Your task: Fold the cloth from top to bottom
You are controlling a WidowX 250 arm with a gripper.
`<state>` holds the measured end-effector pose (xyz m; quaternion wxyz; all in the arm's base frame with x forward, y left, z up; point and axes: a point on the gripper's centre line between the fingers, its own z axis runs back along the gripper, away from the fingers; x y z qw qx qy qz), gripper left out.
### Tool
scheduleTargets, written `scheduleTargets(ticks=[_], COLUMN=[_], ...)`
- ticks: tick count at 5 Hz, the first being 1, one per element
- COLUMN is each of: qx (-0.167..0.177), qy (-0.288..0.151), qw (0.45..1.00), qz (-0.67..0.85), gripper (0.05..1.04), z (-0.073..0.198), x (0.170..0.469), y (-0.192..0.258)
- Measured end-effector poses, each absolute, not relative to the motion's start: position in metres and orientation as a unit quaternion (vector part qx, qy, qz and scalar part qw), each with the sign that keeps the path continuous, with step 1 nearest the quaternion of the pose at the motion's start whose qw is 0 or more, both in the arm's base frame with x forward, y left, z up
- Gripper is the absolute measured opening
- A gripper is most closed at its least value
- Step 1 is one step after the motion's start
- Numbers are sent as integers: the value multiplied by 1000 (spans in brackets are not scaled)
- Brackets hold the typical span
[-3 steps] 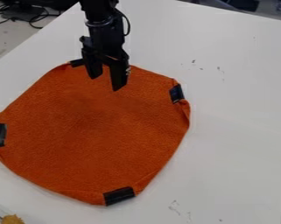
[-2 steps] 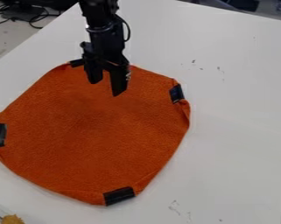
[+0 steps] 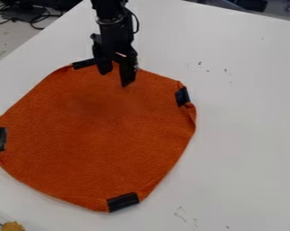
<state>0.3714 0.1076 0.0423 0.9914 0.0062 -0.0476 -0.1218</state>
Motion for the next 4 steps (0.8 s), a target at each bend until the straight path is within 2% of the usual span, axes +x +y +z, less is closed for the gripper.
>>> scheduleTargets(ticks=[2, 4], qx=[36, 42], qy=[-86, -82], qw=[991, 992], qz=[-99, -90], gripper=[999, 999], z=[45, 36], x=[396, 407], y=[152, 187])
